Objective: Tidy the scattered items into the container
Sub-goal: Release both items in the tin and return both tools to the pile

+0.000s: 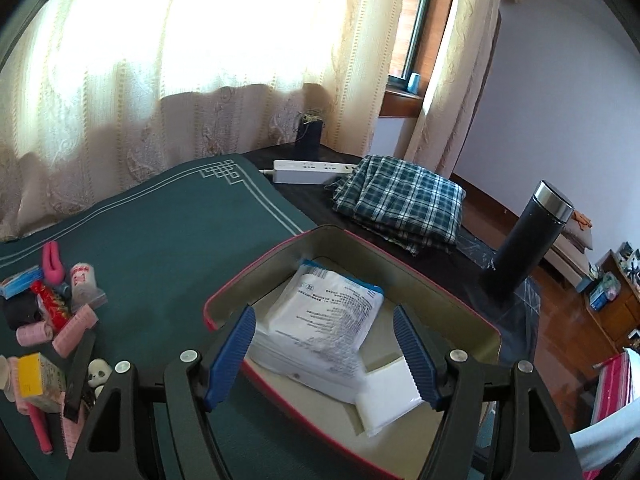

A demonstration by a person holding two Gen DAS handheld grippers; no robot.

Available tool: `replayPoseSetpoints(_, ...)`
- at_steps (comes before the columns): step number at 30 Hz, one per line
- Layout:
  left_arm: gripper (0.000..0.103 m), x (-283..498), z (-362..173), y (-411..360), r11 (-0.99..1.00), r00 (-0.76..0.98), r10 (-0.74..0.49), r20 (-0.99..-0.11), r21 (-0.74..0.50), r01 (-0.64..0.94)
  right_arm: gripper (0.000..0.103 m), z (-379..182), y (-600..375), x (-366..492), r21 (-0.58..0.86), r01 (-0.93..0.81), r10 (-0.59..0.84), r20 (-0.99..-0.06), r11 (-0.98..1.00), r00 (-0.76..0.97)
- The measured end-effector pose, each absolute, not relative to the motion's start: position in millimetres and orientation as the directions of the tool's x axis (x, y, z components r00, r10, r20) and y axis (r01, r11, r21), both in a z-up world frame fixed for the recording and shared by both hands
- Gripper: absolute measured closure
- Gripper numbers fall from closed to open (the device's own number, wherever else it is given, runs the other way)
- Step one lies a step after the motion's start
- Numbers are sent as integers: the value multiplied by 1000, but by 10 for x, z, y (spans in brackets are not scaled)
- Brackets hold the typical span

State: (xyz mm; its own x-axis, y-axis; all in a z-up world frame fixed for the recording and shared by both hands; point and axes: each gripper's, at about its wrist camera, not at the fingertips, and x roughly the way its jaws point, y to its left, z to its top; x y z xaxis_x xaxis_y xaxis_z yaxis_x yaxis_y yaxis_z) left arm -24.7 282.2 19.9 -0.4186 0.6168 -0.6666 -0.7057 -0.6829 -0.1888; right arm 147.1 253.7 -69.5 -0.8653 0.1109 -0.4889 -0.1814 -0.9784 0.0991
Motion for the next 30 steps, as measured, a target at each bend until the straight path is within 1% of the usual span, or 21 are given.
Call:
replayPoseSetpoints(4,29,-315,208,2573,-719,-444,605,-661,-215,-661,16,-676,2382,1477,84,-144,86,-482,-986,-872)
replayPoseSetpoints(8,29,-332,238,2250,-757,-489,580,-651,-211,-618,16,-701,2211,1431,74,-102,51,-501,-992,-864)
replayPoseSetpoints(10,29,-327,251,2056,-780,-522,559,-644,-196,-594,16,-731,2107,1367,80,-78,25,-525,-994,-851)
replayPoseSetpoints(11,26,-328,252,1948,-793,-538,546,-642,-188,-580,16,-755,2056,1324,84,-68,12,-540,-994,-842)
replayPoseSetpoints(12,20,-323,246,1823,-807,-558,530,-639,-180,-562,16,-776,1992,1293,86,-58,1,-555,-995,-832)
replayPoseSetpoints(15,20,-309,185,1458,-848,-604,478,-638,-155,-507,16,-881,1858,1122,105,-27,-44,-618,-994,-785)
replayPoseSetpoints(19,20,-317,42,900,-895,-637,408,-654,-147,-422,16,-985,1648,928,108,1,-75,-679,-994,-730)
replayPoseSetpoints(23,20,-381,-144,393,-934,-651,336,-681,-154,-322,16,-1001,1454,846,82,38,-84,-694,-996,-715)
replayPoseSetpoints(26,20,-451,-300,46,-958,-652,278,-705,-155,-240,16,-1011,1411,716,106,55,-115,-712,-993,-693)
replayPoseSetpoints(30,20,-509,-421,-210,-966,-645,255,-721,-163,-200,16,-998,1371,582,153,47,-144,-729,-987,-669)
